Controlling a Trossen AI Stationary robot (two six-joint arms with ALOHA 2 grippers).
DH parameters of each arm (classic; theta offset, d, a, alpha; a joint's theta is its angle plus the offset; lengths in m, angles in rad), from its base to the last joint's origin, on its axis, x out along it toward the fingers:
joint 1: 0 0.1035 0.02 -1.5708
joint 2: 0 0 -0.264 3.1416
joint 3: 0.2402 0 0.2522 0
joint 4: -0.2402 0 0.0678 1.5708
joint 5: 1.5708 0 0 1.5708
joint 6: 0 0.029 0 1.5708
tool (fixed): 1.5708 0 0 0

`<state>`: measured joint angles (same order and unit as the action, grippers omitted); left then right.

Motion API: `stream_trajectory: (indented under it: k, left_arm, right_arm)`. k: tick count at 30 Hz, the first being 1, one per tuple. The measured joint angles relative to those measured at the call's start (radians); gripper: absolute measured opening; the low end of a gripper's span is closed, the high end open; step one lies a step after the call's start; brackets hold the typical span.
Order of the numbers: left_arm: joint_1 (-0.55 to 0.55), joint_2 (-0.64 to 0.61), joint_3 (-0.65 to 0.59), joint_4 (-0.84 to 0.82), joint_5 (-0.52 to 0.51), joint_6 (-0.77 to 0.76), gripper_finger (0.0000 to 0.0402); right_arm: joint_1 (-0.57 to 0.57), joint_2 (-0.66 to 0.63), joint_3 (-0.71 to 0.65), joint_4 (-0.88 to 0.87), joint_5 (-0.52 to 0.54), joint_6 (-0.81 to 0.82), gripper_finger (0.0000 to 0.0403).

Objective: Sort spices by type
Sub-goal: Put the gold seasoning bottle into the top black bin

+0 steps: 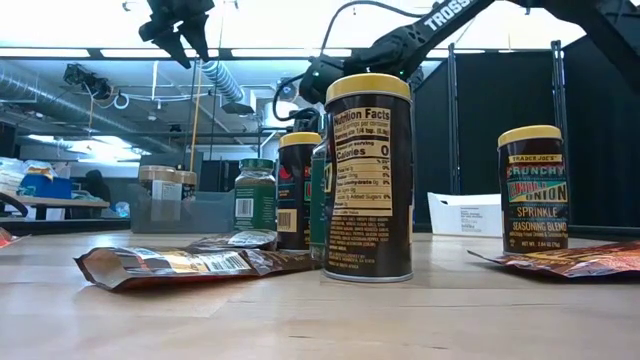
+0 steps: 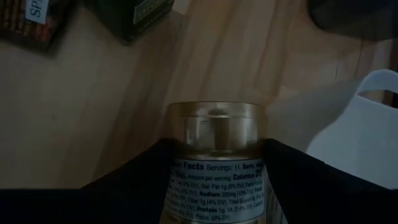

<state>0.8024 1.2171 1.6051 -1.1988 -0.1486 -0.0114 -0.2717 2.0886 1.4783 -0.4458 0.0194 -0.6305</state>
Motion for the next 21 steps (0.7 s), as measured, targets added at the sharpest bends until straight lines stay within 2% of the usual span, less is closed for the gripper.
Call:
stream_trajectory:
  k: [21]
  left_arm:
    - [0.0,0.0,0.0,0.0,0.0,-0.001,0.0337]
  right_arm:
    - [0.001,0.034,-0.004,-0.006,-0.012,0.028,0.0294]
